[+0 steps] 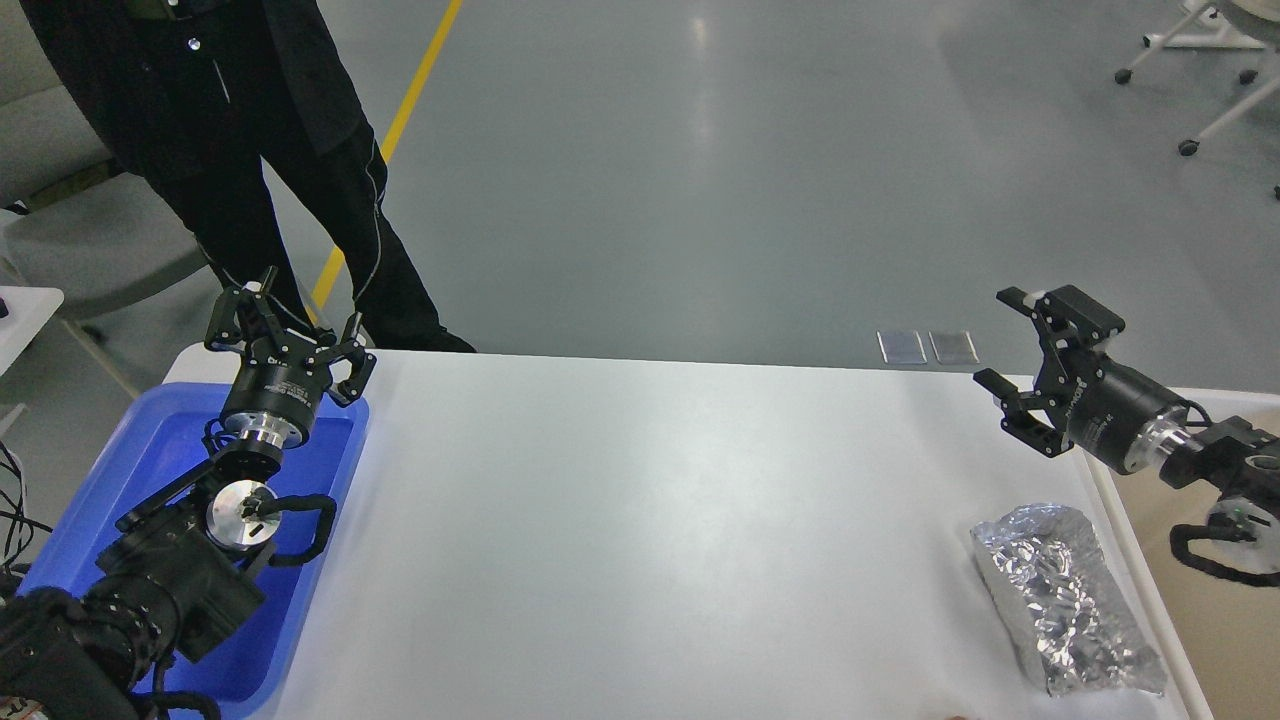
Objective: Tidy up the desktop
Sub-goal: 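Move the right gripper down toward the crumpled silver foil wrapper, then close the right gripper on the silver foil wrapper, then lift the foil wrapper with the right gripper toward the white bin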
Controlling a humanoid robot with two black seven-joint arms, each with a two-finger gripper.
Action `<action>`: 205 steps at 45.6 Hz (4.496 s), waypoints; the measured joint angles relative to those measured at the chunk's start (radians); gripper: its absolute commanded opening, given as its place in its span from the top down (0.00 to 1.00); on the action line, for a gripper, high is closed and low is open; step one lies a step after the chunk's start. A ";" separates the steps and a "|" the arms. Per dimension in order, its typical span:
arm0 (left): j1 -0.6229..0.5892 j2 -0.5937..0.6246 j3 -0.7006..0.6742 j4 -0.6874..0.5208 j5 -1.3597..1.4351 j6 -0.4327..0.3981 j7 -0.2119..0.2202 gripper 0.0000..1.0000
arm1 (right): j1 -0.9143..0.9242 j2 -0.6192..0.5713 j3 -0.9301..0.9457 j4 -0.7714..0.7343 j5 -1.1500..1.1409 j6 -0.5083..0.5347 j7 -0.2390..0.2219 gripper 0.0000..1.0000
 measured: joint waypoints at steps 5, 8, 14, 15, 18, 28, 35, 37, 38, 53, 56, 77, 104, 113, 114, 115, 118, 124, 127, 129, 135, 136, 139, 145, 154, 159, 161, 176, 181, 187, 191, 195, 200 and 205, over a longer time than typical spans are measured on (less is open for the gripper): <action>0.000 0.000 0.000 0.000 0.000 0.000 0.000 0.00 | 0.029 -0.087 -0.029 0.073 -0.074 0.052 -0.056 0.00; 0.000 0.000 0.000 0.000 0.000 0.000 0.000 0.00 | 0.038 -0.127 -0.038 0.109 -0.136 0.078 -0.076 0.00; 0.000 0.000 0.000 0.000 0.000 0.000 0.000 0.00 | 0.054 -0.201 -0.052 0.163 -0.327 0.114 -0.107 0.00; 0.000 0.000 0.000 0.000 0.000 0.000 0.000 0.00 | 0.055 -0.208 -0.053 0.168 -0.354 0.117 -0.110 0.00; 0.000 0.000 0.000 0.000 0.000 0.000 0.000 0.00 | 0.058 -0.229 -0.058 0.183 -0.446 0.125 -0.118 0.00; 0.000 0.000 0.000 0.000 0.000 0.000 0.000 0.00 | 0.059 -0.265 -0.086 0.209 -0.727 0.130 -0.131 0.01; 0.000 0.000 0.000 0.000 0.000 0.000 0.000 0.00 | 0.051 -0.272 -0.143 0.208 -0.982 0.069 -0.114 0.02; 0.000 0.000 0.000 0.000 0.000 0.000 0.000 0.00 | 0.047 -0.272 -0.162 0.204 -1.019 0.048 -0.111 0.02; 0.000 0.000 0.000 0.000 0.000 0.000 0.000 0.00 | 0.044 -0.271 -0.180 0.199 -1.049 0.025 -0.107 0.02; 0.000 0.000 0.000 0.000 0.000 0.000 0.000 0.00 | 0.010 -0.177 -0.439 0.030 -1.201 -0.284 -0.081 0.02; 0.000 0.000 0.000 0.000 0.000 0.000 0.000 0.00 | 0.001 -0.158 -0.468 0.003 -1.204 -0.326 -0.076 0.02; 0.000 0.000 0.000 0.000 0.000 0.000 0.000 0.00 | -0.066 0.014 -0.545 -0.271 -1.146 -0.481 -0.027 0.09; 0.000 0.000 0.000 0.000 0.000 0.000 0.000 0.00 | -0.077 0.076 -0.561 -0.420 -1.081 -0.454 0.026 1.00; 0.000 0.000 0.000 0.000 0.001 0.000 0.000 0.00 | -0.073 0.078 -0.561 -0.422 -1.046 -0.444 0.046 1.00; 0.000 0.000 0.000 0.000 0.001 0.000 0.000 0.00 | -0.072 0.078 -0.561 -0.420 -1.043 -0.443 0.049 1.00; 0.000 0.000 0.000 0.000 0.001 0.000 0.000 0.00 | -0.071 0.078 -0.561 -0.415 -1.038 -0.442 0.054 1.00; 0.000 0.000 0.000 0.000 0.001 0.000 0.000 0.00 | -0.069 0.072 -0.564 -0.400 -1.030 -0.440 0.064 1.00; 0.000 0.000 0.000 0.000 0.000 0.000 0.000 0.00 | -0.049 0.030 -0.572 -0.344 -1.016 -0.433 0.079 1.00; 0.000 0.000 -0.001 0.000 0.000 0.000 0.000 0.00 | -0.015 -0.022 -0.575 -0.276 -1.002 -0.405 0.083 1.00; 0.000 0.000 -0.001 0.000 0.000 0.000 0.000 0.00 | -0.004 -0.035 -0.576 -0.256 -0.995 -0.393 0.083 1.00; 0.000 0.000 -0.001 0.000 0.000 0.000 0.000 0.00 | 0.066 -0.136 -0.578 -0.130 -0.966 -0.331 0.083 1.00; 0.000 0.000 -0.001 0.000 0.000 0.000 0.000 0.00 | 0.073 -0.146 -0.579 -0.116 -0.964 -0.325 0.084 1.00; 0.000 0.000 -0.001 0.000 0.000 0.000 0.000 0.00 | 0.107 -0.198 -0.579 -0.053 -0.957 -0.298 0.084 1.00; 0.000 0.000 -0.001 0.000 0.000 0.000 0.000 0.00 | 0.176 -0.305 -0.581 0.066 -0.953 -0.246 0.084 1.00; 0.000 0.000 -0.001 0.000 0.000 0.000 0.000 0.00 | 0.312 -0.455 -0.580 0.203 -0.977 -0.131 0.084 1.00; 0.000 0.000 -0.001 0.000 0.000 0.000 0.000 0.00 | 0.395 -0.521 -0.579 0.253 -0.987 -0.057 0.085 1.00; 0.000 0.000 -0.001 0.000 0.000 0.000 0.000 0.00 | 0.430 -0.544 -0.579 0.269 -0.990 -0.025 0.085 1.00; 0.000 0.000 -0.001 0.000 0.000 0.000 0.000 0.00 | 0.594 -0.634 -0.579 0.327 -1.015 0.118 0.085 1.00; 0.000 0.000 -0.001 0.000 0.000 0.000 0.000 0.00 | 0.605 -0.644 -0.580 0.323 -1.016 0.131 0.086 1.00; 0.000 0.000 0.000 0.000 0.000 0.000 0.000 0.00 | 0.591 -0.655 -0.581 0.299 -1.006 0.134 0.086 1.00; 0.000 0.000 0.000 0.000 0.000 0.000 0.000 0.00 | 0.555 -0.655 -0.581 0.264 -0.972 0.116 0.087 1.00; 0.000 0.000 0.000 0.000 0.000 0.000 0.000 0.00 | 0.507 -0.649 -0.581 0.232 -0.928 0.088 0.087 1.00; 0.000 0.000 0.000 0.000 0.000 0.000 0.000 0.00 | 0.431 -0.632 -0.580 0.187 -0.868 0.034 0.086 1.00; 0.000 0.000 0.000 0.000 0.000 0.000 0.000 0.00 | 0.358 -0.603 -0.580 0.129 -0.796 -0.013 0.086 1.00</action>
